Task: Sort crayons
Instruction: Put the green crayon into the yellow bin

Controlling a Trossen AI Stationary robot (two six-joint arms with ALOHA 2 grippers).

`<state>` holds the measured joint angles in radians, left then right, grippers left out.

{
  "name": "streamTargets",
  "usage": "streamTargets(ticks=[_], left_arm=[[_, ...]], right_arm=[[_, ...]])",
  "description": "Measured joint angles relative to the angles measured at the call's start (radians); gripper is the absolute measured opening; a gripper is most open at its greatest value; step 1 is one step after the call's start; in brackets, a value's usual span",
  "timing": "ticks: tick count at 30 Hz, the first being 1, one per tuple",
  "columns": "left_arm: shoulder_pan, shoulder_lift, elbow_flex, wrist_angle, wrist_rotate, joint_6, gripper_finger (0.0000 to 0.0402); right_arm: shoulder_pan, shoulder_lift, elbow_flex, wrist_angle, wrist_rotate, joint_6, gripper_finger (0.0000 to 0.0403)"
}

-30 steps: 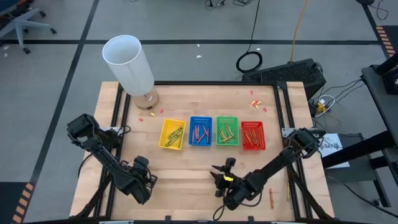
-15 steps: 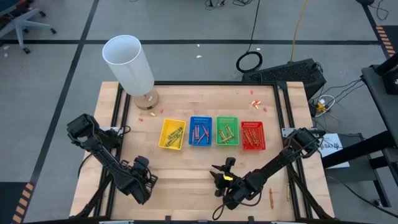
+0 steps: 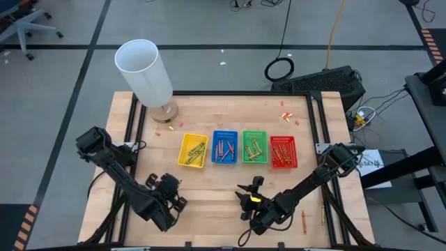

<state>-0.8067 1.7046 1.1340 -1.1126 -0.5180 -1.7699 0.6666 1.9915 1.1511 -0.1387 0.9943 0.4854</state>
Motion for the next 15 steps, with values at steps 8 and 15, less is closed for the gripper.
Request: streamTargets(ticks=[8, 15], left_arm=[[0.042, 0.0, 0.112, -0.109, -0.13, 0.126, 0.0005], [0.063, 0.0, 0.156, -0.127, -0.249, 0.21, 0.0006]], right_arm=[[0.0, 0.0, 0.0, 0.008, 0.0, 0.0, 0.0121], [0.0, 0.0, 0.0, 0.008, 0.0, 0.003, 0.0121]])
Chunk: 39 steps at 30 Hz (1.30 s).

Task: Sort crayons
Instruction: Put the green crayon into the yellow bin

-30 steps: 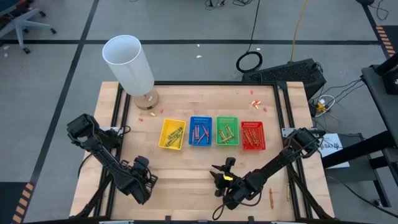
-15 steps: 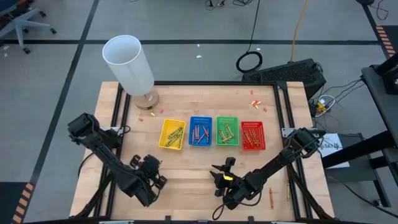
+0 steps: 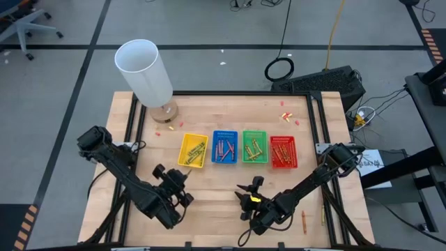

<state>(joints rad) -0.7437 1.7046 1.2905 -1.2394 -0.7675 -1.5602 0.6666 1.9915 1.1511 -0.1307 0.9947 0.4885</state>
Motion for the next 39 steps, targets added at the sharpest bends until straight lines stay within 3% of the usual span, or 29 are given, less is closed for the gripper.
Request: streamTargets(ticks=[8, 15, 23, 33, 39], left_arm=[[0.004, 0.0, 0.002, 0.006, -0.148, 0.117, 0.0006], [0.004, 0.0, 0.002, 0.031, -0.287, 0.381, 0.0006], [0.004, 0.0, 0.002, 0.031, -0.358, 0.579, 0.0006], [0.005, 0.0, 0.002, 0.035, -0.391, 0.598, 0.0005], [0.006, 0.0, 0.002, 0.133, -0.393, 0.597, 0.0005]], right_arm=[[0.0, 0.0, 0.0, 0.0, 0.0, 0.0, 0.0121], [0.0, 0.0, 0.0, 0.0, 0.002, 0.0, 0.0121], [0.0, 0.0, 0.0, 0.0, 0.002, 0.0, 0.0121], [-0.002, 0.0, 0.0, 0.0, 0.002, 0.02, 0.0121], [-0.004, 0.0, 0.0, 0.0, 0.001, 0.023, 0.0121]])
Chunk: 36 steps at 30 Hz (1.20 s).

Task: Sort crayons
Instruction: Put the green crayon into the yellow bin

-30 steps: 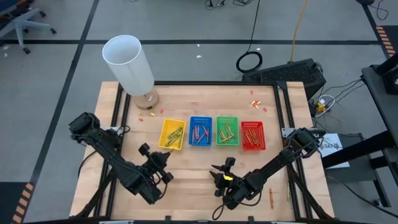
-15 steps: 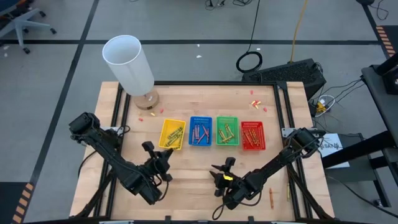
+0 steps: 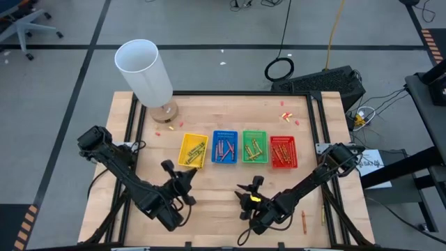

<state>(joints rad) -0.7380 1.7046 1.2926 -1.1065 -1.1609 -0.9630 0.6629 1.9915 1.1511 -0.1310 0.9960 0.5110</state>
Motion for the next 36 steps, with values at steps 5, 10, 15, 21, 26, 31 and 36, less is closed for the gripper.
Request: streamTargets(ticks=[5, 10, 15, 21, 26, 31, 36], left_arm=[[0.018, 0.0, -0.005, 0.143, 0.0, 0.0, 0.0005], [0.044, 0.0, -0.006, 0.264, 0.001, -0.001, 0.0005], [0.062, 0.0, -0.006, 0.292, 0.003, -0.091, 0.0005], [0.065, 0.009, -0.006, 0.29, 0.005, -0.236, 0.0005], [0.069, 0.026, -0.006, 0.269, 0.008, -0.236, 0.0005], [0.106, 0.028, -0.006, 0.236, 0.036, -0.236, 0.0005], [0.165, 0.024, -0.006, 0.093, 0.076, -0.287, 0.0005]], right_arm=[[-0.004, 0.0, 0.0, 0.0, -0.001, 0.002, 0.0121], [-0.003, 0.0, 0.0, 0.0, -0.005, 0.02, 0.0121], [-0.003, 0.0, 0.0, 0.0, -0.006, 0.045, 0.0121], [-0.003, 0.0, 0.0, 0.0, -0.03, 0.07, 0.0121], [-0.003, 0.0, 0.0, 0.0, -0.031, 0.097, 0.0121], [-0.003, 0.0, 0.0, 0.0, -0.031, 0.109, 0.0121], [-0.003, 0.0, 0.0, 0.0, -0.031, 0.104, 0.0121]])
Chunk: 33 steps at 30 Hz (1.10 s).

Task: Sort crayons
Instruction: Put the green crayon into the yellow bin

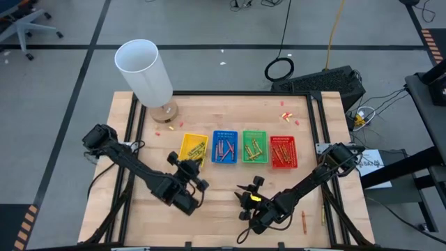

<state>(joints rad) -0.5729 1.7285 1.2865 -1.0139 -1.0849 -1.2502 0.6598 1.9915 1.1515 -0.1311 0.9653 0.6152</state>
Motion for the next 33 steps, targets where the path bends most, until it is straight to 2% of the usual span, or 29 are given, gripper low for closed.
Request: streamTargets(ticks=[4, 6, 11, 19, 27, 33], left_arm=[[0.074, 0.0, 0.0, -0.163, 0.013, -0.149, 0.0005], [0.123, 0.0, 0.0, -0.193, 0.047, -0.195, 0.0005], [0.237, 0.005, -0.004, -0.18, 0.254, -0.173, 0.0005], [0.337, 0.012, -0.108, -0.078, 0.381, -0.152, 0.0005], [0.357, 0.012, -0.15, -0.004, 0.412, -0.145, 0.0008], [0.357, 0.012, -0.15, 0.064, 0.43, -0.073, 0.0045]], right_arm=[[0.0, 0.0, 0.0, 0.0, 0.0, -0.007, 0.0121], [0.0, 0.0, 0.0, 0.0, 0.0, -0.018, 0.0121], [0.0, 0.0, 0.0, -0.001, 0.001, -0.041, 0.0121], [0.001, 0.0, 0.0, -0.009, 0.001, -0.044, 0.0121], [0.003, 0.0, 0.0, -0.012, 0.001, -0.06, 0.0121], [0.003, 0.0, 0.0, -0.012, 0.0, -0.06, 0.0121]])
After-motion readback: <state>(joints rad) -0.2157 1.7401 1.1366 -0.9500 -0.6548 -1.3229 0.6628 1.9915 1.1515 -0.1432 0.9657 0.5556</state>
